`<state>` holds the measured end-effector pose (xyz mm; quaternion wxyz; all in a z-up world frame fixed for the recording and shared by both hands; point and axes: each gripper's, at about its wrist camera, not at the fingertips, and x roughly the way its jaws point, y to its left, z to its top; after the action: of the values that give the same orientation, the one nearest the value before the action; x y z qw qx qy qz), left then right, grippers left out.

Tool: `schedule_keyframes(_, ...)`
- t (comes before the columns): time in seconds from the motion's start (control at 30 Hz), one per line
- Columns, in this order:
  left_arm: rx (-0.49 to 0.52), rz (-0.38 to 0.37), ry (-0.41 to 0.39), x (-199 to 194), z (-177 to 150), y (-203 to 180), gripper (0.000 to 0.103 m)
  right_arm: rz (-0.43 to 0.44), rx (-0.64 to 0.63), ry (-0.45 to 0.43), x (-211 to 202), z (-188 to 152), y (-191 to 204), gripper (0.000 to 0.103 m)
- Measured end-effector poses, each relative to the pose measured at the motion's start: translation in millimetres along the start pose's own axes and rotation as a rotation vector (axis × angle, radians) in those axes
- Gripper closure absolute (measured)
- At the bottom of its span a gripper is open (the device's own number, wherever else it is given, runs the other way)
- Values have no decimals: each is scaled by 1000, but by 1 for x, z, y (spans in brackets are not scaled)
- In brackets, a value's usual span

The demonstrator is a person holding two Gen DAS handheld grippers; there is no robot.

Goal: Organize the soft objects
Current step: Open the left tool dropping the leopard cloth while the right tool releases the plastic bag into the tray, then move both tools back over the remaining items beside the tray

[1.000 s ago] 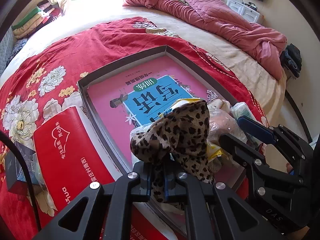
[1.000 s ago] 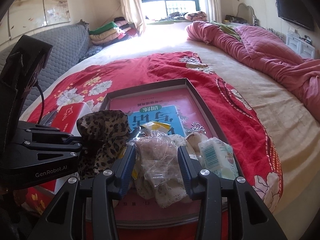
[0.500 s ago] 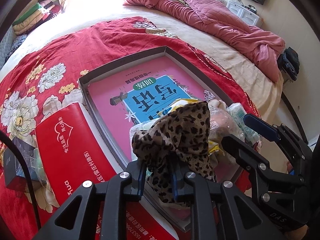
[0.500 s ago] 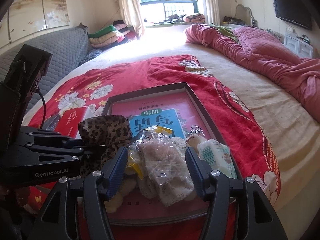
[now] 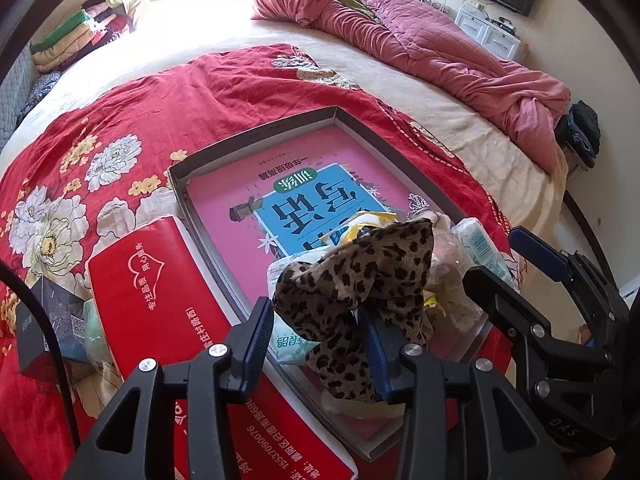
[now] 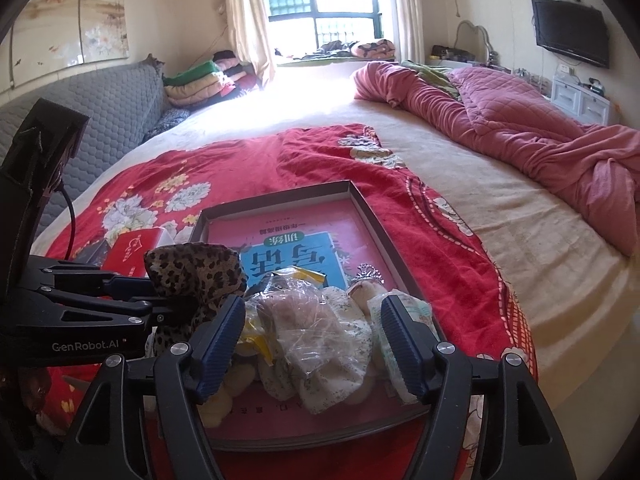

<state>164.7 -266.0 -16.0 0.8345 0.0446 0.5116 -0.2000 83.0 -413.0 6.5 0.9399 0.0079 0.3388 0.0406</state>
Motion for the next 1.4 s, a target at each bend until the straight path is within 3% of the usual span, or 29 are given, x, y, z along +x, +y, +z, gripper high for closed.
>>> schedule_keyframes(1.0, 16, 33, -72, -39, -7, 4, 25, -56, 32, -65, -25, 8, 3, 25)
schedule_keyframes(1.4, 6, 55, -118, -69, -17, 10, 20, -78, 35, -124, -53, 18, 14, 25)
